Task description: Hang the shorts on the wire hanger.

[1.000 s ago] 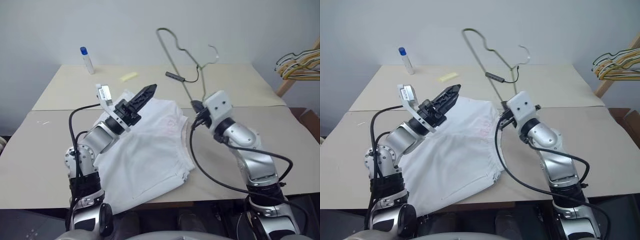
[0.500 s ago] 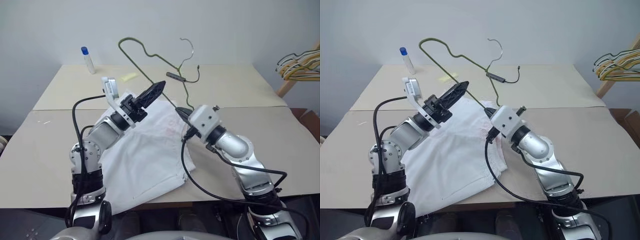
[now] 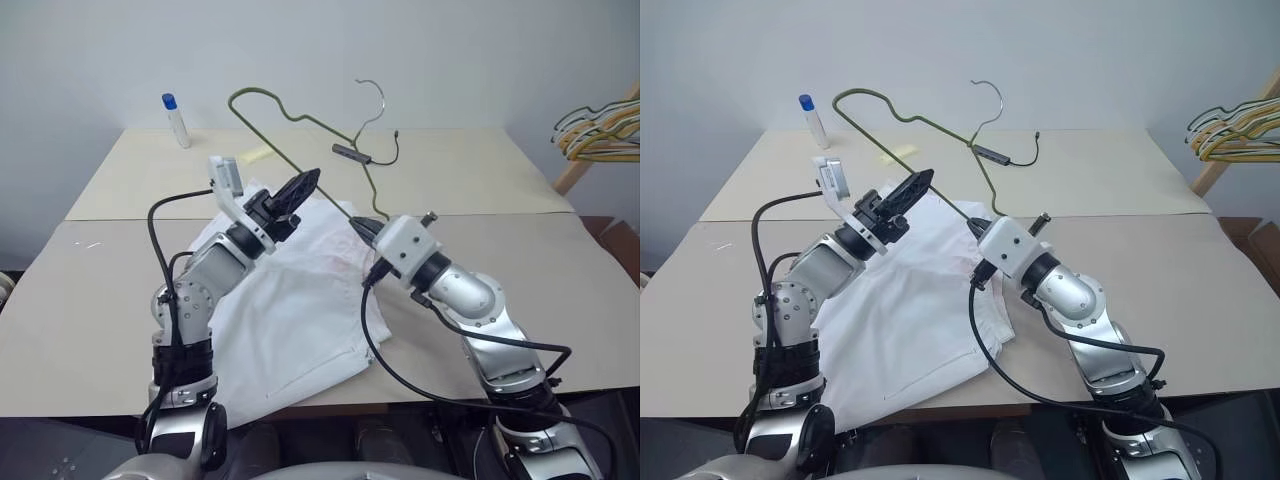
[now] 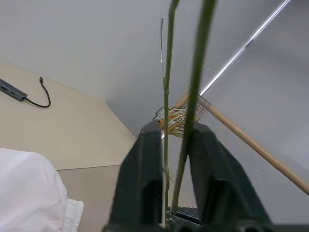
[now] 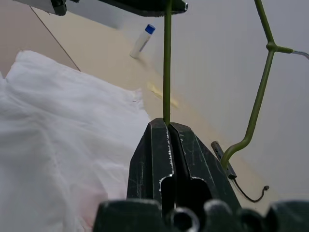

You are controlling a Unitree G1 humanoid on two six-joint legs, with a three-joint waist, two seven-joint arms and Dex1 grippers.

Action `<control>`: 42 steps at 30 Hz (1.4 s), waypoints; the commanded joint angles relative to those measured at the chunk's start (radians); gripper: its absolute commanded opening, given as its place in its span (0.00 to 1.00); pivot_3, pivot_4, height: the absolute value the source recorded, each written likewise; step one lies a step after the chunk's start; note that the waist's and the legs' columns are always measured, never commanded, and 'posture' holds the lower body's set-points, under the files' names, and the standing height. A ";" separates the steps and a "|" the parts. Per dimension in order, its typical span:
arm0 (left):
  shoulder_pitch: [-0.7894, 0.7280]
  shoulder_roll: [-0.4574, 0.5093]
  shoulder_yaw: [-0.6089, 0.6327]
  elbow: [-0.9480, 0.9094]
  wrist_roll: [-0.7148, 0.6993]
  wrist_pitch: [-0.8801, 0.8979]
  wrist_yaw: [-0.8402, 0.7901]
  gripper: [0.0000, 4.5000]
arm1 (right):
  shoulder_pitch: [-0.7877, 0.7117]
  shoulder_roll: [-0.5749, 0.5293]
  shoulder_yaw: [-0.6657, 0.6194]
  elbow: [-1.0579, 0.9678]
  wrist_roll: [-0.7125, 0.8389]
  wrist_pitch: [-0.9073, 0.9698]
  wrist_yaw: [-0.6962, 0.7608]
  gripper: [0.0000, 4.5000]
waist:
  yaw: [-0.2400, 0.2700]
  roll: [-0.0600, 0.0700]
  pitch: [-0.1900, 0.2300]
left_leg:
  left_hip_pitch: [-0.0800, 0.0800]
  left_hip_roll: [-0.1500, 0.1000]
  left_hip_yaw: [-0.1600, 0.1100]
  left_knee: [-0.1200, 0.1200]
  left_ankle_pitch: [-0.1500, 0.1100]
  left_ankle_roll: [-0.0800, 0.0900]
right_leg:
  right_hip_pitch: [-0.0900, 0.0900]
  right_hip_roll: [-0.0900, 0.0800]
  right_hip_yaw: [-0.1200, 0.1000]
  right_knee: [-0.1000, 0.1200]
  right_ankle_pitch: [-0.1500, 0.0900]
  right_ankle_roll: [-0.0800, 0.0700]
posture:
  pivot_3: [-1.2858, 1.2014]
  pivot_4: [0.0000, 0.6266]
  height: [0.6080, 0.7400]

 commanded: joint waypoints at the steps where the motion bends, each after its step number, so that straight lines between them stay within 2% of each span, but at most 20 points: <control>1: -0.014 -0.005 -0.013 -0.031 0.029 -0.030 -0.010 0.01 | -0.005 0.003 -0.008 -0.043 -0.002 -0.036 0.008 0.00 | 0.000 0.000 0.000 | 0.000 0.000 0.000 0.000 0.000 0.000 | 0.000 0.000 0.000 0.000 0.000 0.000 | 0.51 0.00 1.00; 4: -0.010 -0.007 -0.022 -0.035 0.043 -0.037 -0.012 0.01 | -0.004 -0.004 0.001 -0.042 -0.015 -0.043 0.013 0.00 | 0.000 0.000 0.000 | 0.000 0.000 0.000 0.000 0.000 0.000 | 0.000 0.000 0.000 0.000 0.000 0.000 | 0.51 0.00 1.00; 7: -0.009 0.014 -0.055 -0.048 0.101 -0.049 -0.032 0.00 | -0.005 -0.011 0.007 -0.037 -0.035 -0.066 0.019 0.17 | 0.000 0.000 0.000 | 0.000 0.000 0.000 0.000 0.000 0.000 | 0.000 0.000 0.000 0.000 0.000 0.000 | 0.51 0.00 1.00; 13: -0.002 0.044 -0.076 -0.057 0.165 -0.090 -0.113 0.00 | 0.014 -0.035 -0.014 -0.054 0.022 -0.091 0.094 0.63 | -0.001 0.000 0.000 | 0.000 0.000 0.000 0.000 0.000 0.000 | 0.000 0.000 0.000 0.000 0.000 0.000 | 0.51 0.00 1.00; 15: 0.000 0.073 -0.061 -0.056 0.162 -0.094 -0.165 0.00 | 0.032 -0.056 -0.064 -0.089 0.131 -0.023 0.165 0.78 | -0.001 0.000 0.000 | 0.000 0.000 0.000 0.000 0.000 0.000 | 0.001 0.000 0.000 -0.001 0.000 0.000 | 0.51 0.00 1.00; 17: 0.008 0.129 -0.035 -0.066 0.134 -0.085 -0.251 0.00 | 0.030 -0.081 -0.151 -0.115 0.296 0.136 0.224 0.93 | -0.002 0.000 0.000 | 0.000 0.000 0.000 0.000 0.000 0.000 | 0.000 0.000 0.000 -0.001 0.000 0.000 | 0.51 0.00 1.00; 19: 0.022 0.201 -0.004 -0.077 0.088 -0.068 -0.368 0.00 | -0.006 -0.098 -0.271 -0.106 0.523 0.361 0.256 0.93 | -0.007 0.000 0.000 | 0.000 0.000 0.000 0.000 0.000 0.000 | 0.001 0.000 0.000 -0.001 0.000 0.000 | 0.51 0.00 1.00; 23: 0.052 0.331 0.037 -0.079 0.023 -0.054 -0.586 0.00 | -0.064 -0.184 -0.427 -0.036 0.827 0.640 0.327 0.93 | -0.005 0.001 0.001 | 0.001 0.001 0.000 0.000 0.000 0.000 | 0.001 0.001 -0.001 -0.001 0.000 -0.001 | 0.51 0.00 1.00; 26: 0.046 0.394 0.086 -0.039 -0.059 -0.024 -0.718 0.00 | -0.072 -0.305 -0.436 0.058 0.969 0.789 0.492 0.93 | -0.001 0.001 0.001 | 0.001 0.001 0.000 0.000 0.000 0.000 | 0.002 0.001 -0.002 -0.002 0.000 -0.001 | 0.51 0.00 1.00; 28: 0.035 0.416 0.110 -0.014 -0.115 0.001 -0.774 0.00 | -0.080 -0.340 -0.425 0.107 1.043 0.841 0.575 0.93 | -0.002 0.001 0.001 | 0.000 0.001 0.000 0.000 0.000 0.000 | 0.002 0.000 -0.002 -0.003 0.000 0.000 | 0.51 0.00 1.00; 33: -0.008 0.408 0.119 0.024 -0.169 0.027 -0.797 0.00 | -0.144 -0.343 -0.291 0.163 1.058 0.862 0.708 0.93 | -0.008 0.001 0.001 | 0.001 0.002 0.000 0.000 0.000 0.001 | 0.002 0.001 -0.002 -0.003 0.000 0.000 | 0.51 0.00 1.00; 42: -0.003 0.384 0.072 -0.019 -0.133 0.017 -0.807 0.00 | -0.286 -0.257 -0.185 0.192 1.054 0.911 0.654 0.93 | -0.004 0.001 0.001 | -0.003 0.002 -0.001 0.000 0.000 0.001 | 0.000 0.001 -0.002 -0.003 0.000 0.001 | 0.51 0.00 1.00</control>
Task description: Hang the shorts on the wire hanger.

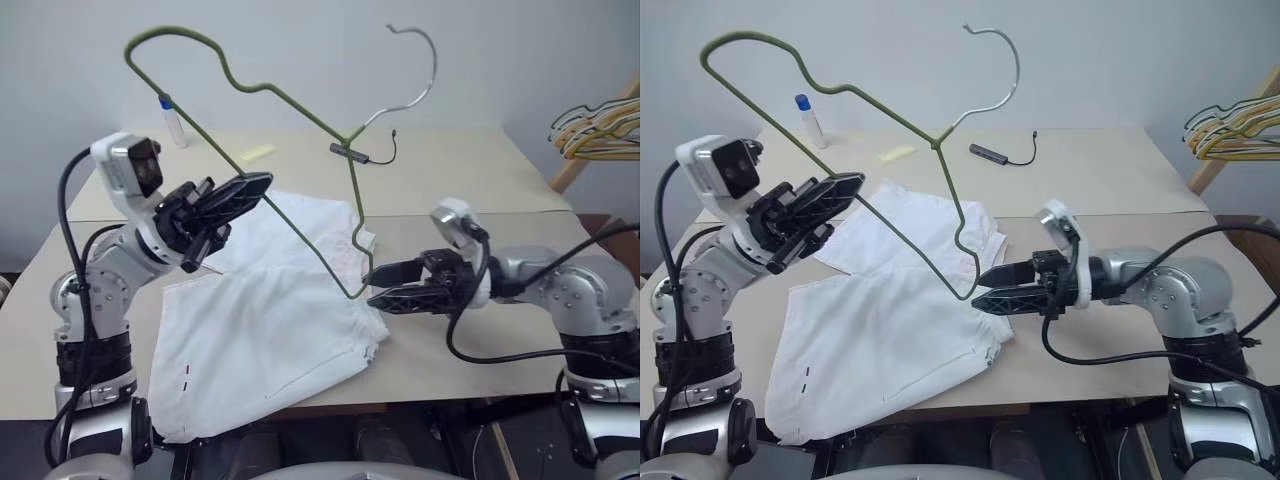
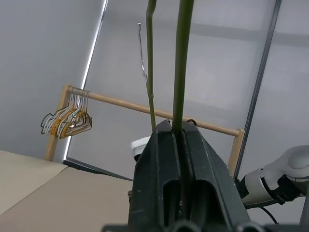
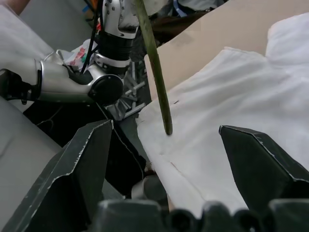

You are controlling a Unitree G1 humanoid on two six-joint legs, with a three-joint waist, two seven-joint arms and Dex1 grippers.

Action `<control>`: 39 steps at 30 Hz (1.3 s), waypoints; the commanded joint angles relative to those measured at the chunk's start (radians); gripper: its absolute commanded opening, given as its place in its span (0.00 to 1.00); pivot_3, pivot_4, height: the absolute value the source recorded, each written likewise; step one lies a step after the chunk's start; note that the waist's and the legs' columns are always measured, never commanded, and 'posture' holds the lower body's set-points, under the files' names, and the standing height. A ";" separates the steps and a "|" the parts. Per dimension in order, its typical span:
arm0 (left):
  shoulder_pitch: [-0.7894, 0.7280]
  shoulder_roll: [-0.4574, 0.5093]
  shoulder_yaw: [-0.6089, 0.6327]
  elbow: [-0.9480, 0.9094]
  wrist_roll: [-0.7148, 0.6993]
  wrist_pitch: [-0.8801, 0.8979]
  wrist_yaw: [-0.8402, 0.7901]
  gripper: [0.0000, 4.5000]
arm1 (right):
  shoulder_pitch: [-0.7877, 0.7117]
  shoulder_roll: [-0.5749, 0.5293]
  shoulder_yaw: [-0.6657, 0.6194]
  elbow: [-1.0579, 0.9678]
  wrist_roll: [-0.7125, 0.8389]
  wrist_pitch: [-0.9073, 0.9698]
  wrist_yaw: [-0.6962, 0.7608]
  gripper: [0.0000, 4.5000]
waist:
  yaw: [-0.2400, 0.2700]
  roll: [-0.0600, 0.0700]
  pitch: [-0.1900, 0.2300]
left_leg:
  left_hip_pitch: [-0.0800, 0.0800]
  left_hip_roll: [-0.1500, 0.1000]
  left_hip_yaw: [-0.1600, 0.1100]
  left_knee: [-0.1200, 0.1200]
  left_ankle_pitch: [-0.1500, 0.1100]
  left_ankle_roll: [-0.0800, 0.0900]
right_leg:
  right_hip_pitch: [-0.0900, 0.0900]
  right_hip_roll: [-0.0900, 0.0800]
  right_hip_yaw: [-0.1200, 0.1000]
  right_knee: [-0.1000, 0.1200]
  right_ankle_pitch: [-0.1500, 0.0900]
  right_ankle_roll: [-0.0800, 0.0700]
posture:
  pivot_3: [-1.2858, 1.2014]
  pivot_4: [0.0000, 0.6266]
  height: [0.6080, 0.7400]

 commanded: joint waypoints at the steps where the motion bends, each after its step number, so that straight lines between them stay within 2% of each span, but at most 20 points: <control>1: -0.011 -0.002 0.000 -0.039 0.008 -0.018 -0.004 0.00 | -0.046 0.010 0.001 -0.011 0.016 0.026 -0.021 0.93 | 0.001 0.000 0.000 | 0.000 0.000 0.000 0.000 0.000 0.000 | 0.000 0.000 0.000 0.000 0.000 0.000 | 0.51 0.00 1.00; 9: -0.009 -0.004 0.005 -0.038 0.012 -0.021 -0.003 0.00 | -0.066 0.031 0.015 -0.047 0.030 0.052 -0.054 0.93 | 0.001 0.000 0.000 | 0.000 0.000 0.000 0.000 0.000 0.000 | 0.000 0.000 0.000 0.000 0.000 0.000 | 0.51 0.00 1.00; 13: -0.006 -0.014 0.001 -0.033 0.025 -0.030 -0.002 0.00 | -0.069 0.042 0.013 -0.055 0.032 0.057 -0.066 0.72 | 0.000 0.000 0.000 | 0.000 0.000 0.000 0.000 0.000 0.000 | 0.000 0.000 0.000 0.000 0.000 0.000 | 0.51 0.00 1.00; 22: 0.009 -0.033 -0.008 -0.032 0.064 -0.047 0.006 0.00 | -0.074 0.064 0.003 -0.044 0.029 0.056 -0.101 0.02 | 0.000 0.000 0.000 | 0.000 0.000 0.000 0.000 0.000 0.000 | 0.000 0.000 0.000 0.000 0.000 0.000 | 0.51 0.00 1.00; 29: 0.053 -0.017 -0.046 -0.040 0.137 -0.072 -0.002 0.00 | -0.069 0.082 -0.015 -0.037 0.040 0.065 -0.137 0.01 | -0.001 0.000 0.000 | 0.000 0.000 0.000 0.000 0.000 0.000 | 0.000 0.000 0.000 0.000 0.000 0.000 | 0.51 0.00 1.00; 30: 0.061 -0.012 -0.069 -0.042 0.181 -0.092 0.002 0.12 | -0.064 0.088 -0.022 -0.039 0.044 0.067 -0.148 0.00 | -0.001 0.000 0.000 | 0.000 0.000 0.000 0.000 0.000 0.000 | 0.000 0.000 0.000 0.000 0.000 0.000 | 0.51 0.00 1.00; 33: 0.072 -0.004 -0.107 -0.039 0.264 -0.120 0.027 0.29 | -0.054 0.104 -0.058 -0.034 0.069 0.087 -0.190 0.00 | 0.000 0.000 0.000 | 0.001 0.000 0.000 0.000 0.000 0.000 | 0.000 0.000 0.000 0.000 0.000 0.000 | 0.51 0.00 1.00; 39: 0.068 0.053 -0.203 0.004 0.509 -0.168 0.124 0.73 | -0.012 0.117 -0.120 -0.022 0.095 0.107 -0.273 0.00 | 0.000 0.000 0.000 | 0.000 0.000 0.000 0.000 0.000 0.000 | 0.000 0.000 0.000 0.000 0.000 0.000 | 0.50 0.00 1.00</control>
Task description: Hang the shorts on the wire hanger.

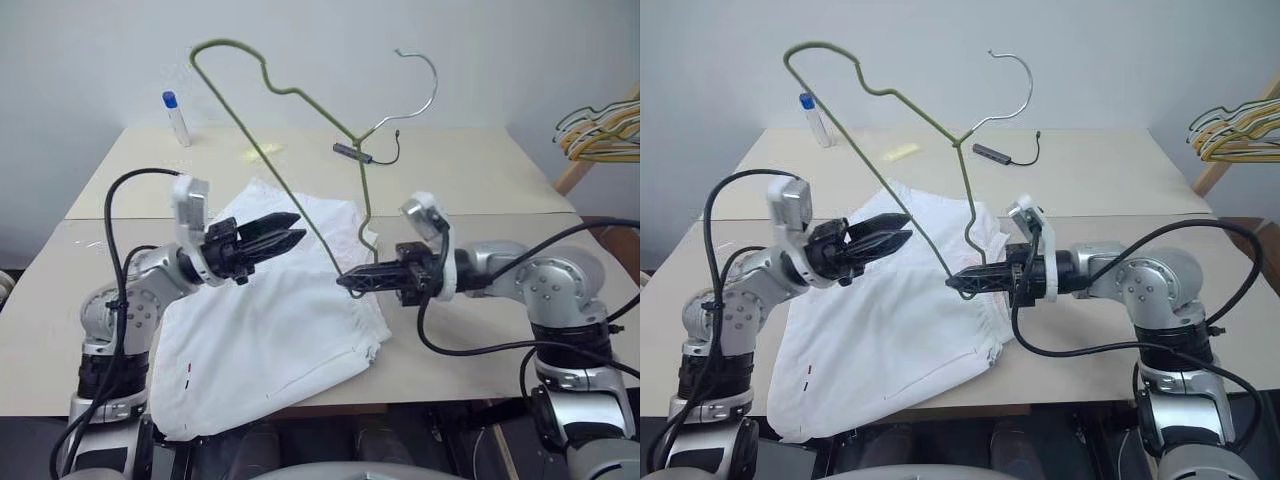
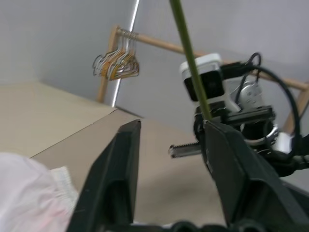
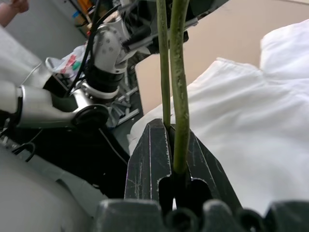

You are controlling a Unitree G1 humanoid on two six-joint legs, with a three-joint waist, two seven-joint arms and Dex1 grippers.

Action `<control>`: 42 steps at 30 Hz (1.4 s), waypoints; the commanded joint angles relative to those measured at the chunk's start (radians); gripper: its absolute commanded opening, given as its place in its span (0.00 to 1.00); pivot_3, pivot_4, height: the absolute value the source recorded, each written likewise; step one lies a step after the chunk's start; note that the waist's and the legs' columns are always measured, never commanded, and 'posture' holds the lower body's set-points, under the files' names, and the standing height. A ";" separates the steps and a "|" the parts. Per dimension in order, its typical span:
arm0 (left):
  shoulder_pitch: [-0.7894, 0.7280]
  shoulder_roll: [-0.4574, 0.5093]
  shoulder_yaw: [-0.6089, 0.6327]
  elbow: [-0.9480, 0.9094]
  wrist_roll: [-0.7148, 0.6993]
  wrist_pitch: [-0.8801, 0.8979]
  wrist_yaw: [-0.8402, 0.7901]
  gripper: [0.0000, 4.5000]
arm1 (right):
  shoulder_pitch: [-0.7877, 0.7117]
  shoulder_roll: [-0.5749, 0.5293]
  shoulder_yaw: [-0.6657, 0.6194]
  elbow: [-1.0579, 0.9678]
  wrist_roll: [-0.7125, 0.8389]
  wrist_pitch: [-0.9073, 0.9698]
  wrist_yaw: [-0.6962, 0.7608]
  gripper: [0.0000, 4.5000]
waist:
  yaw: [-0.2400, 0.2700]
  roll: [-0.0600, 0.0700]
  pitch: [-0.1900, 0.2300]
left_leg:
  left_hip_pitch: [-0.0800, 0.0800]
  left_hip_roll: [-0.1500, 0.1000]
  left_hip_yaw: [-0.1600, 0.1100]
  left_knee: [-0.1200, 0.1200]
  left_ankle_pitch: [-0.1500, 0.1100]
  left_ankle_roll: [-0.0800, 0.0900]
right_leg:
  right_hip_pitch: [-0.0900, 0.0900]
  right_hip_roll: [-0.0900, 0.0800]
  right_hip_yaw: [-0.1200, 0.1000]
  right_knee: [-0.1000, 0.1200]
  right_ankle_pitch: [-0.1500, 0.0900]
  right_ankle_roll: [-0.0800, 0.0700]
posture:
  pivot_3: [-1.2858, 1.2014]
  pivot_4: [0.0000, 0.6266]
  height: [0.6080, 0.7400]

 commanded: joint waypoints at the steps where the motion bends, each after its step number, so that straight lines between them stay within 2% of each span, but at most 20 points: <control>1: -0.021 0.041 -0.040 0.029 0.139 -0.040 0.055 0.80 | 0.021 0.004 -0.071 0.003 0.043 0.029 -0.059 0.00 | 0.000 0.000 0.000 | 0.000 0.000 0.000 0.000 0.000 0.000 | 0.000 0.000 0.000 0.000 0.000 0.000 | 0.50 0.00 1.00; 3: -0.011 0.083 -0.069 0.043 0.232 -0.088 0.056 0.95 | 0.061 -0.013 -0.116 0.023 0.052 0.068 -0.112 0.00 | 0.000 0.000 0.000 | 0.000 0.000 0.000 0.000 0.000 0.000 | 0.000 0.000 0.000 0.000 0.000 0.000 | 0.50 0.00 1.00; 4: -0.006 0.096 -0.079 0.047 0.264 -0.108 0.054 0.99 | 0.076 -0.021 -0.132 0.030 0.055 0.085 -0.132 0.00 | 0.000 0.000 0.000 | 0.000 0.000 0.000 0.000 0.000 0.000 | 0.000 0.000 0.000 0.000 0.000 0.000 | 0.50 0.00 1.00; 8: 0.013 0.141 -0.090 0.063 0.335 -0.146 0.035 0.99 | 0.177 -0.100 -0.192 0.044 0.030 0.161 -0.198 0.00 | 0.004 0.001 0.001 | -0.001 0.000 0.001 0.000 0.000 0.000 | -0.001 0.000 0.000 -0.001 0.000 0.000 | 0.50 0.00 1.00; 11: 0.029 0.160 -0.092 0.064 0.355 -0.159 0.014 0.99 | 0.211 -0.122 -0.304 0.136 0.060 0.256 -0.258 0.00 | 0.001 0.001 0.001 | -0.001 0.000 0.001 0.000 0.000 0.000 | -0.001 -0.001 0.000 0.000 0.000 0.000 | 0.50 0.00 1.00; 17: 0.034 0.147 -0.107 0.052 0.371 -0.174 -0.010 0.99 | 0.351 -0.375 -0.228 0.249 0.094 0.370 -0.019 0.00 | 0.000 0.003 0.002 | -0.001 0.000 0.002 0.000 0.000 0.000 | 0.000 0.000 0.001 -0.001 0.000 0.001 | 0.50 0.00 1.00; 23: 0.035 0.115 -0.123 0.026 0.374 -0.169 -0.011 0.99 | 0.472 -0.494 -0.154 0.234 0.040 0.304 0.131 0.00 | -0.006 0.003 0.002 | 0.000 0.000 0.004 0.000 0.000 0.001 | 0.001 0.000 0.002 -0.001 0.000 0.002 | 0.50 0.00 1.00; 28: 0.033 0.097 -0.137 0.026 0.388 -0.167 0.001 0.99 | 0.415 -0.456 -0.111 0.272 0.008 0.304 0.132 0.00 | -0.010 0.003 0.002 | 0.001 0.001 0.004 0.000 0.000 0.001 | 0.001 0.001 0.003 -0.001 -0.003 0.007 | 0.50 0.00 1.00; 34: 0.024 0.094 -0.136 0.026 0.385 -0.128 0.014 0.99 | 0.391 -0.390 -0.073 0.291 -0.041 0.298 0.093 0.00 | 0.000 0.003 0.002 | 0.000 0.000 0.003 0.000 0.000 0.001 | 0.000 0.000 0.003 -0.002 0.000 0.002 | 0.50 0.00 1.00; 42: 0.040 0.101 -0.131 0.022 0.393 -0.132 0.015 0.99 | 0.401 -0.388 -0.089 0.293 -0.065 0.294 0.099 0.00 | 0.002 0.003 0.002 | 0.000 0.000 0.003 0.000 0.000 0.001 | 0.001 0.000 0.003 -0.001 0.000 0.003 | 0.50 0.00 1.00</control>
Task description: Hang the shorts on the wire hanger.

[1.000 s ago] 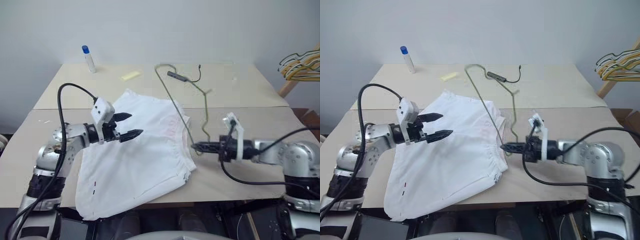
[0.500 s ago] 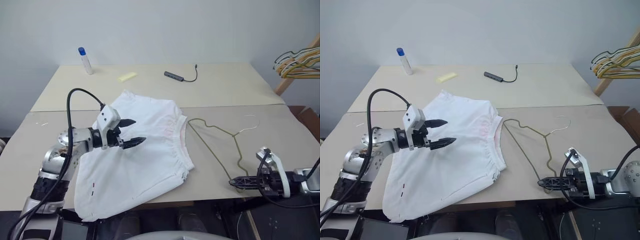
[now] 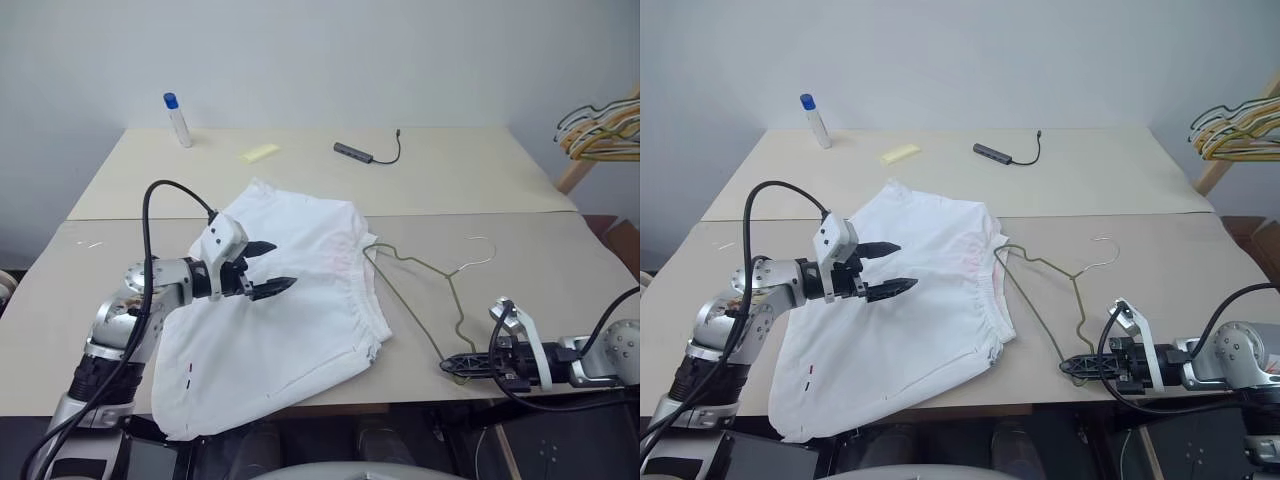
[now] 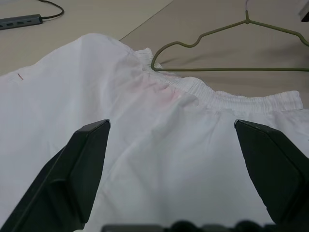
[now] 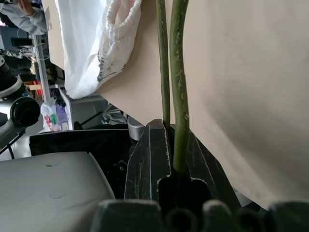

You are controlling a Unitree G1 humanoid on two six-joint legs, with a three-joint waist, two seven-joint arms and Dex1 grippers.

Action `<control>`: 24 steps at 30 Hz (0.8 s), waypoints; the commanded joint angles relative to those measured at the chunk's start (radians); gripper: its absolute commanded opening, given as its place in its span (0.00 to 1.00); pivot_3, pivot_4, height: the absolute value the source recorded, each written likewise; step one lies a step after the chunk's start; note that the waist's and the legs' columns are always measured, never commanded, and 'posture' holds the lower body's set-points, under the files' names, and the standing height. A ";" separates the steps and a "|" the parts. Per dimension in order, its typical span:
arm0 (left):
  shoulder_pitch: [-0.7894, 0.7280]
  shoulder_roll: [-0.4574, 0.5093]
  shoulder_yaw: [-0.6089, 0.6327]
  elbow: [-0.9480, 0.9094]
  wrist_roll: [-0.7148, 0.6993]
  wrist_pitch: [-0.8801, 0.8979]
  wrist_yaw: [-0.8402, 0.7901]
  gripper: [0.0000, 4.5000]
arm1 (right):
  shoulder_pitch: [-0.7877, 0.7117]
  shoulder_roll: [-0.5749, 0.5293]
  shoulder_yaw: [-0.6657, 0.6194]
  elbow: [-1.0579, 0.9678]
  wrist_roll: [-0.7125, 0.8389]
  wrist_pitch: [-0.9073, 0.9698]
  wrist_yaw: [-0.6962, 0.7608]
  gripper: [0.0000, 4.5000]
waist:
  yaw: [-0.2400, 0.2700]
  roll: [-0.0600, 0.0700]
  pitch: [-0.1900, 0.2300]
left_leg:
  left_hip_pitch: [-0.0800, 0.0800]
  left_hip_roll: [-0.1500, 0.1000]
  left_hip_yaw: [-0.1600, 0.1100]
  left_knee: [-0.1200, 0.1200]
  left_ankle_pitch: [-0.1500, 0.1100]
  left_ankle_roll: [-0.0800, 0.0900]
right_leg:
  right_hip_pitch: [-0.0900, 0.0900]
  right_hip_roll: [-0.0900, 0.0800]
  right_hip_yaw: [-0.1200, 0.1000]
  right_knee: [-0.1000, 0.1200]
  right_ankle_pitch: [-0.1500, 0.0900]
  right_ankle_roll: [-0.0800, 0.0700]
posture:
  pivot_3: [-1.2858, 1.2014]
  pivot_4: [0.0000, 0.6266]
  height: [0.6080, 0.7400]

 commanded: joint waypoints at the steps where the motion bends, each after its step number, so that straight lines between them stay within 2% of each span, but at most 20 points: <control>1: -0.007 0.009 0.012 -0.027 0.004 -0.010 0.000 0.99 | -0.006 -0.015 -0.026 -0.004 -0.006 -0.011 0.010 0.00 | 0.000 0.000 0.000 | 0.000 0.000 0.000 0.000 0.000 0.000 | 0.000 0.000 0.000 0.000 0.000 0.000 | 0.51 0.00 1.00; 17: 0.005 0.023 0.002 -0.039 0.033 -0.024 -0.018 0.99 | 0.032 0.001 -0.039 -0.020 -0.004 0.000 0.007 0.00 | -0.001 0.000 0.000 | 0.000 0.000 0.000 0.000 0.000 0.000 | 0.000 0.000 0.000 0.000 0.000 0.000 | 0.51 0.00 1.00; 24: -0.001 0.008 0.002 -0.029 0.042 -0.026 -0.008 0.99 | -0.081 0.022 0.015 0.015 0.014 0.026 0.060 0.00 | -0.004 0.000 0.000 | 0.001 0.000 0.000 0.000 0.000 0.000 | 0.000 0.000 0.000 0.000 0.000 0.000 | 0.51 0.00 1.00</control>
